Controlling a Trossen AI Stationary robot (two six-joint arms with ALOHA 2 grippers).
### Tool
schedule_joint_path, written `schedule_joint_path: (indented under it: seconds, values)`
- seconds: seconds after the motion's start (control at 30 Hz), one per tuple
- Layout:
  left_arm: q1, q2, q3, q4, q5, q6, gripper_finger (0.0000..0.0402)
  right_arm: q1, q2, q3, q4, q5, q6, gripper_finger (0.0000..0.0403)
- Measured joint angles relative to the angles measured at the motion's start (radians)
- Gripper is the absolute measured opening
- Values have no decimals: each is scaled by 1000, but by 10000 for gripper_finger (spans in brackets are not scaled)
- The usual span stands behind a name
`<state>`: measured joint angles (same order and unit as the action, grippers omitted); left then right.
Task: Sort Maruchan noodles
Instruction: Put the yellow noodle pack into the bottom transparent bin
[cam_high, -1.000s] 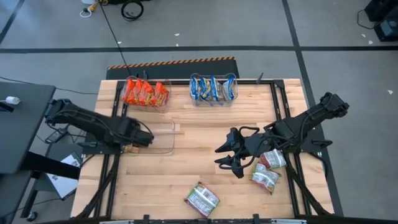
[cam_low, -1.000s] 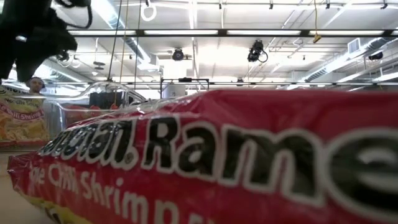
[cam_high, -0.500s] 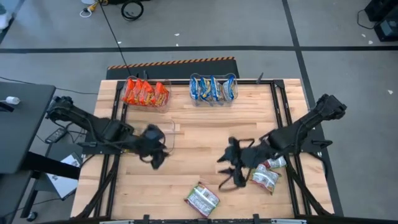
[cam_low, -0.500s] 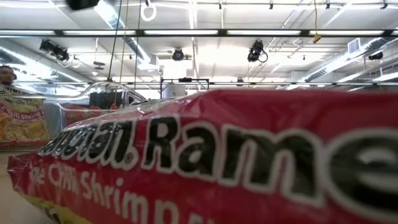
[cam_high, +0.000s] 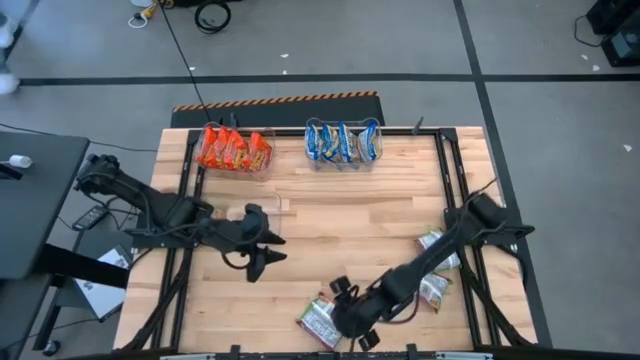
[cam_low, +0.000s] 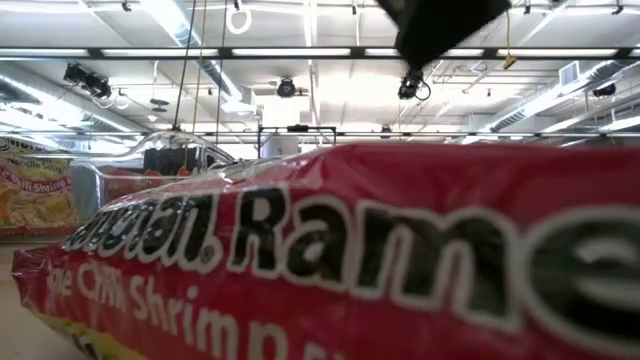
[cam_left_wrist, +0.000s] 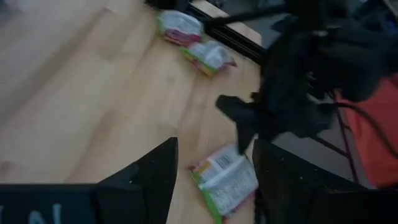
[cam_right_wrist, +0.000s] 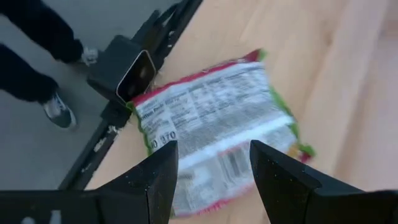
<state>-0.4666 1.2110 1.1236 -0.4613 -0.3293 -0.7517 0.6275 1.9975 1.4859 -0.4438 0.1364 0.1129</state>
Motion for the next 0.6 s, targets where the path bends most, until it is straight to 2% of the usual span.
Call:
schedule_joint_path:
  seconds: [0.17, 0.27, 0.37, 0.5, 0.6]
  values:
    - [-37, 0, 0, 30, 67, 5, 213, 2, 107, 35, 24, 7, -46, 205]
    - [-69, 0, 0, 52, 68, 5, 213, -8, 142, 42, 49, 60, -57, 205]
    - [-101, 5, 0, 55, 68, 6, 213, -31, 145, 40, 53, 145, -58, 205]
    - [-135, 37, 0, 43, 64, 43, 213, -90, 133, 30, -11, 335, -53, 205]
    - [-149, 78, 0, 44, 59, 73, 213, -145, 101, 31, -71, 373, 15, 205]
